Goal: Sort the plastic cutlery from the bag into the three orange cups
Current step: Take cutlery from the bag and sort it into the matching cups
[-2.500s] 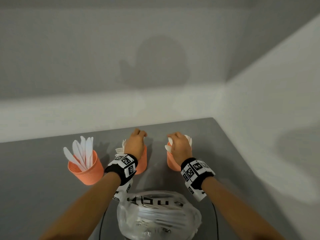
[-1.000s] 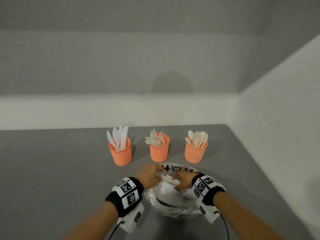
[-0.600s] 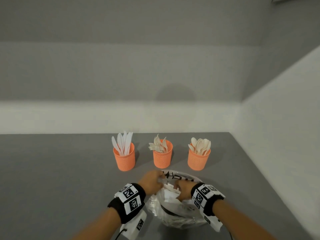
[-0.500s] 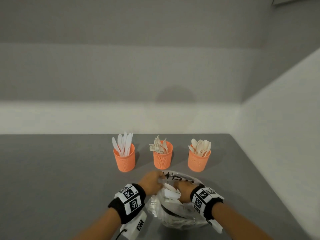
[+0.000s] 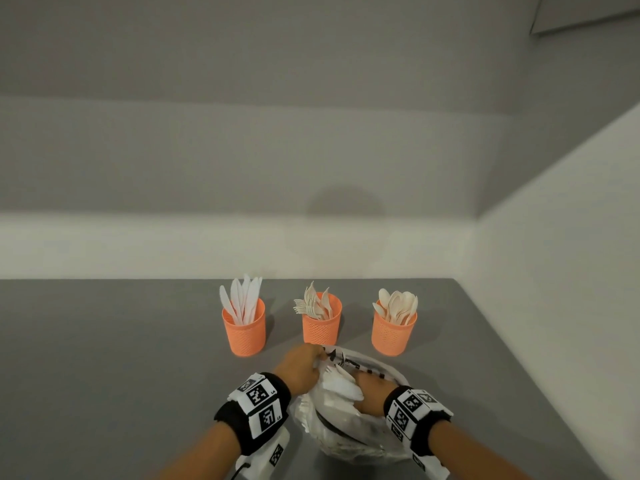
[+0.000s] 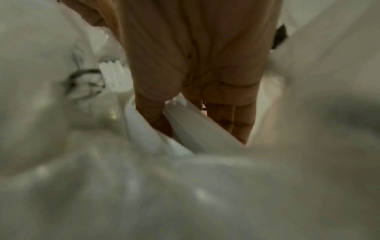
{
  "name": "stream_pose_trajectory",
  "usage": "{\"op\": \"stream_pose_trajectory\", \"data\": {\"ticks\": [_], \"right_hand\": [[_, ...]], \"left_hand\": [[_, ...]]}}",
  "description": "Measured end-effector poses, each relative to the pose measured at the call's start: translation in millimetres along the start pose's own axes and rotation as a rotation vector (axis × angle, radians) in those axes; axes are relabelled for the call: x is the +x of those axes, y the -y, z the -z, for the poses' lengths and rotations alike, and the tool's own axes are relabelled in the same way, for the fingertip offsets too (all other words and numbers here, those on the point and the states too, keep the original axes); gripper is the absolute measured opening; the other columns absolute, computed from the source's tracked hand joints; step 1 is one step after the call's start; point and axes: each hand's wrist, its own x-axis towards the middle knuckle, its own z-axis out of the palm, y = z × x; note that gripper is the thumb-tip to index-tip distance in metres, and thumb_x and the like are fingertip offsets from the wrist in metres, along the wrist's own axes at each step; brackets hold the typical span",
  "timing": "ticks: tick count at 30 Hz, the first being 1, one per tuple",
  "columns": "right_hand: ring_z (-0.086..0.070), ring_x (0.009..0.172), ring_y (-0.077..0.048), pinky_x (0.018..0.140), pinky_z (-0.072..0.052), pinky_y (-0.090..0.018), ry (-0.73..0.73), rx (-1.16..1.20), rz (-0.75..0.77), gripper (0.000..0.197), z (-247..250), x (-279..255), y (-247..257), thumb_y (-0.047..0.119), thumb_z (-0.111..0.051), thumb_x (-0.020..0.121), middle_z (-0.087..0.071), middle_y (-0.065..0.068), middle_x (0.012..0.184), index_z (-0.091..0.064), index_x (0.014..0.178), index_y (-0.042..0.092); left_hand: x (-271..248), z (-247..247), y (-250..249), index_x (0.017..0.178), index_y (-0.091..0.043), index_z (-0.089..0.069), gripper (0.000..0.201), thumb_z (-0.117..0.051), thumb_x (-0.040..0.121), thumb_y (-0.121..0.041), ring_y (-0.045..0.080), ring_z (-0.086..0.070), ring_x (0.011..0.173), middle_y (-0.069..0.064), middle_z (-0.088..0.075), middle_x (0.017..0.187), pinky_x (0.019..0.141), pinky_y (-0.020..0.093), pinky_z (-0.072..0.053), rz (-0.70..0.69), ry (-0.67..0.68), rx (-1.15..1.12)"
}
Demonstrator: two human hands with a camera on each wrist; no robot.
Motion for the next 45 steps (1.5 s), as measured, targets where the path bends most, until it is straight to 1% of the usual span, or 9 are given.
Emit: {"op": "stream_pose_trajectory", "data": {"ticks": [5,18,21,23,26,30,35,41,45], "right_hand": [[-0.048,0.125,-0.027,0.101,-0.038,-0.034,0.003,0.060,0.004,0.054,8,-17,-1,0.017,-0.051,0.088,-0.046,-0.008,0.139,-0.032,0.139,0.018],[-0.051,0.122,-0.024,0.098,-0.041,-0.027,-0.137,0.156,0.079,0.064,0,-21,-12,0.022,-0.052,0.085,-0.052,-0.007,0.137,-0.028,0.144,0.025],[-0.053,0.118,-0.020,0.094,-0.041,-0.023,-0.180,0.237,0.130,0.055,-2,-20,-11,0.026,-0.051,0.086,-0.056,-0.001,0.131,-0.037,0.139,0.029],[-0.052,0.119,-0.011,0.101,-0.040,-0.026,-0.260,0.264,0.189,0.054,-5,-17,-12,0.042,-0.049,0.082,-0.057,0.012,0.129,-0.036,0.135,0.045],[-0.058,0.097,0.005,0.090,-0.046,-0.024,-0.320,0.406,0.236,0.033,-2,-17,-11,0.038,-0.058,0.080,-0.063,0.027,0.099,-0.051,0.108,0.054],[-0.051,0.052,0.008,0.059,-0.040,-0.015,-0.410,0.750,0.292,0.031,29,-32,8,-0.001,-0.058,0.083,-0.052,0.011,0.063,-0.051,0.073,0.027],[-0.043,0.038,-0.001,0.050,-0.040,-0.022,-0.539,1.188,0.334,0.027,81,-38,30,-0.005,-0.056,0.086,-0.046,0.007,0.049,-0.051,0.069,0.016],[-0.035,0.034,-0.006,0.044,-0.037,-0.021,-0.638,1.514,0.423,0.030,114,-34,74,-0.012,-0.051,0.084,-0.040,0.009,0.039,-0.047,0.069,0.014],[-0.047,0.041,-0.004,0.053,-0.046,-0.023,-0.684,1.467,0.384,0.023,100,-26,100,-0.004,-0.061,0.082,-0.050,0.004,0.055,-0.052,0.072,0.014]], "left_hand": [[6,-1,-1,0.122,-0.008,-0.055,0.039,-0.046,0.085,-0.001,0.025,-0.050,0.120,0.010,-0.055,0.130,0.097,0.028,-0.039,0.002,-0.001,0.036],[7,6,4,0.119,-0.009,-0.058,0.037,-0.047,0.084,-0.002,0.022,-0.053,0.116,0.008,-0.057,0.126,0.091,0.024,-0.041,0.047,0.018,0.008],[7,9,3,0.113,-0.011,-0.059,0.033,-0.047,0.084,-0.002,0.024,-0.058,0.107,0.009,-0.059,0.120,0.081,0.023,-0.045,0.065,0.051,-0.020],[4,10,2,0.108,-0.012,-0.059,0.030,-0.046,0.084,-0.001,0.026,-0.064,0.084,0.010,-0.059,0.110,0.060,0.021,-0.050,0.063,0.084,-0.098],[0,16,4,0.117,-0.008,-0.056,0.032,-0.049,0.086,-0.002,0.013,-0.055,0.058,0.007,-0.053,0.104,0.046,0.014,-0.048,0.061,0.178,-0.183],[-2,30,7,0.109,-0.013,-0.064,0.022,-0.052,0.091,-0.012,0.011,-0.058,0.087,0.002,-0.062,0.108,0.080,0.022,-0.051,-0.033,0.162,-0.187],[-10,47,-8,0.093,-0.010,-0.064,0.021,-0.044,0.097,-0.015,0.009,-0.057,0.072,0.000,-0.062,0.083,0.062,0.014,-0.050,0.087,-0.143,-0.893],[-14,49,-23,0.107,0.002,-0.058,0.044,-0.035,0.099,-0.034,0.027,-0.062,0.084,0.019,-0.064,0.093,0.076,0.035,-0.053,0.410,0.071,-1.573],[-17,50,-38,0.121,0.005,-0.050,0.055,-0.033,0.097,-0.042,0.030,-0.060,0.091,0.021,-0.060,0.101,0.075,0.040,-0.057,0.394,0.167,-1.838]]}}
